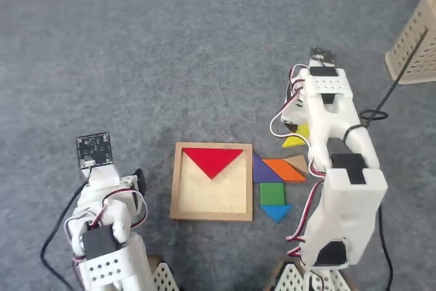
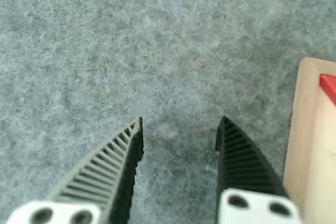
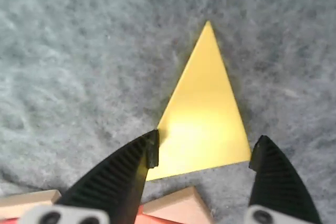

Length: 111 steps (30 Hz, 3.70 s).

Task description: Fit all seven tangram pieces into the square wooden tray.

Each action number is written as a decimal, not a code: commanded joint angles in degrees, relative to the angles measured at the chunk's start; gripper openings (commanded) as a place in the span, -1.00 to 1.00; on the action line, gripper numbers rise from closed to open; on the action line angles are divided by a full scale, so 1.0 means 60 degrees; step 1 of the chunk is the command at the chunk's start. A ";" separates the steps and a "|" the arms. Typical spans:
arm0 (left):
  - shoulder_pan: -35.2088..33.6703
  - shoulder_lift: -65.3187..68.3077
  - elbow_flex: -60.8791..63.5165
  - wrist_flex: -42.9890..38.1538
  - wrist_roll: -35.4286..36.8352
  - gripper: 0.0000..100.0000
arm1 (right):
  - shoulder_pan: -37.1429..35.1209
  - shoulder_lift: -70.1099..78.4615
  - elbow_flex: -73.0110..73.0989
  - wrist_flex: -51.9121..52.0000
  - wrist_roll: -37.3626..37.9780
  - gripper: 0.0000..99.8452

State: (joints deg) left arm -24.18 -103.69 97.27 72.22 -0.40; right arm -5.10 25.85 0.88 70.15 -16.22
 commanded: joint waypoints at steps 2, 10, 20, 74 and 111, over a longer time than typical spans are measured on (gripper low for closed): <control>0.0029 -0.0132 -0.0125 0.0044 -0.0059 -0.57 | -0.0125 0.0403 -0.0498 -0.0007 0.0220 -0.41; 0.0029 -0.0132 -0.0125 0.0044 -0.0059 -0.57 | -0.0125 0.0432 -0.0513 0.0110 0.0264 -0.41; 0.0029 -0.0132 -0.0125 0.0044 -0.0059 -0.57 | -0.0125 0.0535 -0.0938 0.0740 0.0894 -0.41; 0.0029 -0.0132 -0.0125 0.0044 -0.0059 -0.57 | -0.0344 -0.0857 0.1890 -0.0930 0.2095 -0.49; 0.0029 -0.0132 -0.0125 0.0044 -0.0059 -0.57 | -0.0315 -0.0740 0.1538 -0.1194 -0.0777 -0.27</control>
State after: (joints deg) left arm -24.18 -103.69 97.27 72.22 -0.48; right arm -6.95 18.46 13.36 61.36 -19.38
